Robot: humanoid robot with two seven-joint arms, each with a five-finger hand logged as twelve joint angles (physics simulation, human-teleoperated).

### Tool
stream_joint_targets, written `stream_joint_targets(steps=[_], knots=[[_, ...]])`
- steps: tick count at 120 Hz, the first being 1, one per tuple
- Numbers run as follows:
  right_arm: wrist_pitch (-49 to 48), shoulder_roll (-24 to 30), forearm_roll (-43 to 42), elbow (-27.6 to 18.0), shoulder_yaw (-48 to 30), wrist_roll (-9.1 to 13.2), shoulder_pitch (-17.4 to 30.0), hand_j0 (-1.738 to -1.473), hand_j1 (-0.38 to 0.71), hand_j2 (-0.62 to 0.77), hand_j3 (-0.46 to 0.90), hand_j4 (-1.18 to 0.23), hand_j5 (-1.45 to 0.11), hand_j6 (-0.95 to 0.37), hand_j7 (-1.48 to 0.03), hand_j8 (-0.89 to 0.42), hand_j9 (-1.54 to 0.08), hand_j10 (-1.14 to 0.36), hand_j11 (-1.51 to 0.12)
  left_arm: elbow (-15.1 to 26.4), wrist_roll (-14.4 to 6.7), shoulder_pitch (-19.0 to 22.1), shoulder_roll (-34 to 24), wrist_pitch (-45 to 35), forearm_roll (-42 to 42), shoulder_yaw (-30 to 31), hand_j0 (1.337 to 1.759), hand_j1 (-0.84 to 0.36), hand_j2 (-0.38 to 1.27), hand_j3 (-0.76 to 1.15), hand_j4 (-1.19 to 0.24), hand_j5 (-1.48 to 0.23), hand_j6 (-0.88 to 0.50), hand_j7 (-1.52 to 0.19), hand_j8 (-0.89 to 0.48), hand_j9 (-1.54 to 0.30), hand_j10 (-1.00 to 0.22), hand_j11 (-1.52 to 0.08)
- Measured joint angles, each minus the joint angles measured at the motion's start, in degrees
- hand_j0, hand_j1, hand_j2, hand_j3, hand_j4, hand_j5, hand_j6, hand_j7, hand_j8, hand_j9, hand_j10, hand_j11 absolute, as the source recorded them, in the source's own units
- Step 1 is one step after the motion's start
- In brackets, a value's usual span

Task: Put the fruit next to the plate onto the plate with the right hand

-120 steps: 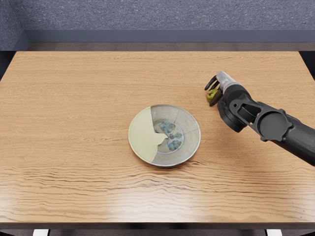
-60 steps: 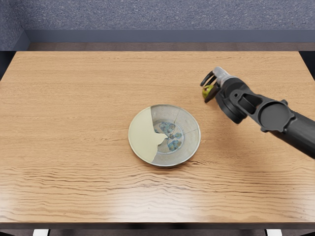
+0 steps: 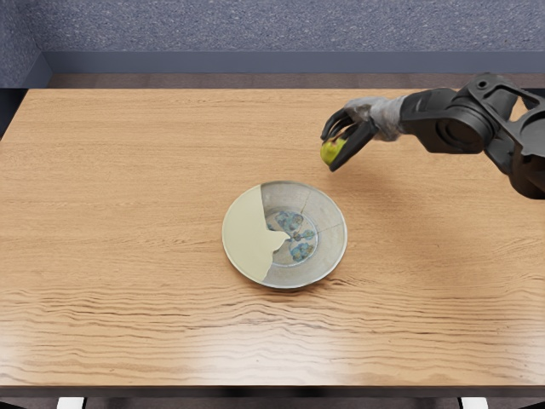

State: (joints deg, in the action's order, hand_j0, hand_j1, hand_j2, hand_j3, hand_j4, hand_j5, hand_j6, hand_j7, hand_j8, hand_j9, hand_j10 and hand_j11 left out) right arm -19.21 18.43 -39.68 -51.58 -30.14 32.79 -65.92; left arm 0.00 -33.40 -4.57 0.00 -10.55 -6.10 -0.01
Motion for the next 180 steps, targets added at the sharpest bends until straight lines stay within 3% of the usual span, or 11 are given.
stream_joint_targets(steps=[35, 89, 93, 108, 125, 154, 180], knots=[[-13.82, 0.14, 3.77, -0.65, -3.13, -0.16, 0.27, -1.651, 0.24, 0.21, 0.0, -0.8, -1.13, -0.49, -1.07, -0.4, -1.15, -0.63, -1.16, 0.0, 0.0, 0.0, 0.0, 0.0, 0.0, -0.02, 1.658, 0.35, 0.0, 0.0, 0.0, 0.0, 0.01, 0.0, 0.01, 0.0, 0.0, 0.0], [-15.94, -3.04, 4.14, -4.57, -3.45, -0.18, 4.44, -1.651, 0.24, 0.2, 0.0, -0.8, -1.12, -0.49, -1.07, -0.4, -1.14, -0.63, -1.15, 0.0, 0.0, 0.0, 0.0, 0.0, 0.0, 0.0, 1.658, 0.35, 0.0, 0.0, 0.0, 0.0, 0.01, 0.0, 0.01, 0.0, 0.0, 0.0], [-15.93, -3.23, 4.13, -4.62, -3.46, -0.18, 4.61, -1.651, 0.22, 0.17, 0.0, -0.76, -1.07, -0.5, -1.02, -0.41, -1.09, -0.63, -1.09, 0.0, 0.0, 0.0, 0.0, 0.0, 0.0, -0.01, 1.658, 0.35, 0.0, 0.0, 0.0, 0.0, 0.01, 0.0, 0.01, 0.0, 0.0, 0.0], [-15.88, -2.91, 7.98, -4.66, -3.51, -0.18, 5.12, -1.654, -0.04, 0.09, 0.0, -0.41, -0.58, -0.27, -0.55, -0.22, -0.59, -0.3, -0.59, 0.0, 0.0, 0.0, 0.0, 0.0, 0.0, 0.0, 1.658, 0.35, 0.0, 0.0, 0.0, 0.0, 0.01, 0.0, 0.01, 0.0, 0.0, 0.0], [-15.82, -0.46, 16.38, -4.67, -4.44, -0.18, 5.24, -1.656, -0.19, 0.04, 0.0, -0.2, -0.29, -0.13, -0.28, -0.11, -0.29, -0.15, -0.3, 0.0, 0.0, 0.0, 0.0, 0.0, 0.0, 0.0, 1.658, 0.35, 0.0, 0.0, 0.0, 0.0, 0.01, 0.0, 0.01, 0.0, 0.0, 0.0], [-15.8, 6.71, 36.18, -4.6, -6.2, -0.18, 8.36, -1.658, -0.3, 0.01, 0.0, -0.06, -0.09, -0.04, -0.08, -0.03, -0.09, -0.05, -0.09, 0.0, 0.0, 0.0, 0.0, 0.0, 0.0, -0.01, 1.658, 0.35, 0.0, 0.0, 0.0, 0.0, 0.01, 0.0, 0.01, 0.0, 0.0, 0.0], [-15.81, 13.63, 45.91, -4.56, -6.68, -0.18, 14.66, -1.658, -0.33, 0.01, 0.0, -0.02, -0.03, -0.01, -0.03, -0.01, -0.03, -0.02, -0.03, 0.0, 0.0, 0.0, 0.0, 0.0, 0.0, 0.0, 1.658, 0.35, 0.0, 0.0, 0.0, 0.0, 0.01, 0.0, 0.01, 0.0, 0.0, 0.0]])
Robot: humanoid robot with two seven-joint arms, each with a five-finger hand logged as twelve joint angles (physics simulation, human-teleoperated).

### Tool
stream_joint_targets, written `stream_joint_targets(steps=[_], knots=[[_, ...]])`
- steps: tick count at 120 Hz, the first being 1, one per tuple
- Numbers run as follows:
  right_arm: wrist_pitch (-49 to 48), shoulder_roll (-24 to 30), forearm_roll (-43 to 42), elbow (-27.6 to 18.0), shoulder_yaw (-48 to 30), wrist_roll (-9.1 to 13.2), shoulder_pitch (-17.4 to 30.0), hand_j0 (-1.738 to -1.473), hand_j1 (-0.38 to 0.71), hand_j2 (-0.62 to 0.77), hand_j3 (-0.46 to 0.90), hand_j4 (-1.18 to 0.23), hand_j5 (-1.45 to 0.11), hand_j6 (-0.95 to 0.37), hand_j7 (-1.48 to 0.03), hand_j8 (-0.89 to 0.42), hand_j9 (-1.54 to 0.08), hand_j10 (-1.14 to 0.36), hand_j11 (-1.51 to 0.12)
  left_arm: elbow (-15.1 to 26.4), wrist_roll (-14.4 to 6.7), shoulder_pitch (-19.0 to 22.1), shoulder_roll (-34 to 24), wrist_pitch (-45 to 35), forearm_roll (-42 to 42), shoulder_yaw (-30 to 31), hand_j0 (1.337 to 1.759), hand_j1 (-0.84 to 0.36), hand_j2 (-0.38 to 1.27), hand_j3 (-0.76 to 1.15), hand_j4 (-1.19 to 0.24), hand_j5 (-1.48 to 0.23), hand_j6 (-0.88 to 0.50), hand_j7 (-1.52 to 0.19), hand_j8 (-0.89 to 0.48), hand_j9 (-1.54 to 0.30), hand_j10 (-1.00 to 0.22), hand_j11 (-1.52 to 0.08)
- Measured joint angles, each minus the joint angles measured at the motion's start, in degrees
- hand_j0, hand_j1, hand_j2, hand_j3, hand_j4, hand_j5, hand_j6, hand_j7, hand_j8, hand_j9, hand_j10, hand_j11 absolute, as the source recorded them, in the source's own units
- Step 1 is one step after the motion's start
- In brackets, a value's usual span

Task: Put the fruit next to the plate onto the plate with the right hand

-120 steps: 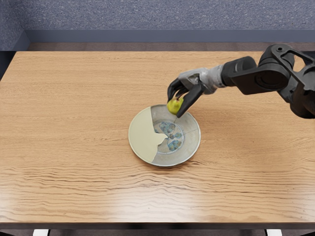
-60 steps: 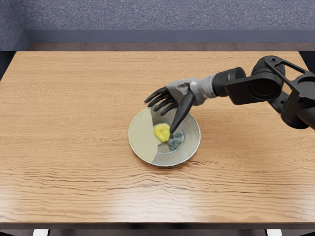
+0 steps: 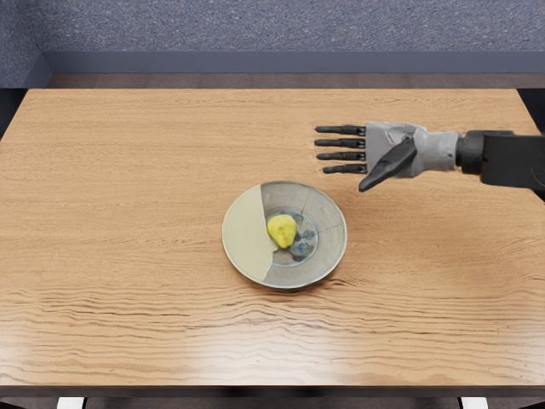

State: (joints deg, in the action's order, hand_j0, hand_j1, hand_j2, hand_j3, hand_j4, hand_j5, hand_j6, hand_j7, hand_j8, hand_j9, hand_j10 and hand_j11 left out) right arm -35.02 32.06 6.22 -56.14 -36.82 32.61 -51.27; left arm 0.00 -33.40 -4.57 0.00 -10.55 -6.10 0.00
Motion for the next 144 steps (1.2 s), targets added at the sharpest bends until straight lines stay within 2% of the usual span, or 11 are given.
stream_joint_targets(steps=[38, 58, 144], knots=[[-0.01, 12.06, 8.05, -0.01, -0.5, 0.0, 4.45, -1.658, -0.35, 0.0, 0.0, 0.0, -0.01, 0.0, -0.01, 0.0, -0.01, 0.0, -0.01, 0.0, 0.0, 0.18, 0.0, 0.0, 0.0, 0.05, 1.658, 0.35, 0.0, 0.0, 0.0, 0.0, 0.01, 0.0, 0.01, 0.0, 0.0, 0.0], [-0.01, 16.69, 10.44, 0.0, -0.51, 0.0, 5.66, -1.658, -0.35, 0.0, 0.0, 0.0, 0.0, 0.0, 0.0, 0.0, 0.0, 0.0, 0.0, 0.0, 0.0, 0.09, 0.0, 0.0, 0.0, 0.05, 1.658, 0.35, 0.0, 0.0, 0.0, 0.0, 0.01, 0.0, 0.01, 0.0, 0.0, 0.0], [-0.03, 22.15, 11.6, 0.15, -0.5, 0.0, 6.43, -1.658, -0.35, 0.0, 0.0, 0.0, 0.0, 0.01, 0.0, 0.0, 0.0, 0.0, 0.0, 0.0, 0.0, -0.35, 0.0, 0.0, 0.0, 0.04, 1.658, 0.35, 0.0, 0.0, 0.0, 0.0, 0.01, 0.0, 0.01, 0.0, 0.0, 0.0]])
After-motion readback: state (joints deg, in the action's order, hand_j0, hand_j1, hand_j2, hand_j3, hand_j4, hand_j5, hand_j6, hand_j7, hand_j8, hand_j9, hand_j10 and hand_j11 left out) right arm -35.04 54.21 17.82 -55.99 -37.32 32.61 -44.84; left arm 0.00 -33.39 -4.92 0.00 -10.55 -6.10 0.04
